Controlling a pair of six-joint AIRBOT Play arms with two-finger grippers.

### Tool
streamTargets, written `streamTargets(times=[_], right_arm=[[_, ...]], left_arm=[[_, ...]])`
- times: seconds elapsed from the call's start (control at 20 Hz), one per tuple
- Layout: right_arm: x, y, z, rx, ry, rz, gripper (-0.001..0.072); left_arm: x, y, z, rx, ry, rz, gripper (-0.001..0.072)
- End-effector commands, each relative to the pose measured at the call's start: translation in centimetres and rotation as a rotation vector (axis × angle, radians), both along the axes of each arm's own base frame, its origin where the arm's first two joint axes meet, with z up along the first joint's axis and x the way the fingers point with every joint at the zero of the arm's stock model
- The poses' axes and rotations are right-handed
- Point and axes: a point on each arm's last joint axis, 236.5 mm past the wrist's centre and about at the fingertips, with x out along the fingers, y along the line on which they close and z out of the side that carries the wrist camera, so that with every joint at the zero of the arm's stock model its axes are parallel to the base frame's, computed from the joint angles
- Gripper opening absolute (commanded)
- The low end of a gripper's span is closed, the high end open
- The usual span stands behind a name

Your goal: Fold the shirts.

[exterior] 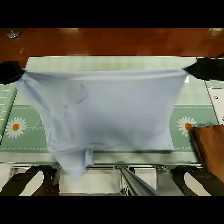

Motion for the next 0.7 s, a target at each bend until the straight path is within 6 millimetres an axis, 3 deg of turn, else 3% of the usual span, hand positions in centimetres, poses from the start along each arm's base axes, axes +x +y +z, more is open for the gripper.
streamTargets(times=[0.0, 0.15, 0.3, 0.45, 0.55, 0.65], right_arm=[[8.5, -0.9, -6.1, 0.041, -0.004, -0.102, 0.0024], [14.2, -0.3, -8.8, 0.107, 0.053, -0.116, 0.0024], [17.9, -0.3, -12.2, 0.155, 0.145, -0.142, 0.0024], [19.2, -0.1, -15.3, 0.200, 0.241, -0.151, 0.0024], [19.2, 0.6, -15.8, 0.264, 0.287, -0.133, 0.0024], [18.2, 0.1, -15.7, 0.271, 0.322, -0.108, 0.0024]], left_arm=[[7.5, 0.3, -4.9, -0.083, -0.037, 0.094, 0.0025], [11.8, 0.5, -8.8, -0.169, 0.059, 0.158, 0.0026], [14.0, -1.6, -10.5, -0.244, 0.127, 0.129, 0.0026], [13.3, -3.1, -12.1, -0.245, 0.196, 0.095, 0.0026], [12.4, -3.0, -12.5, -0.247, 0.238, 0.092, 0.0026], [10.7, -2.7, -13.1, -0.229, 0.306, 0.056, 0.0027]])
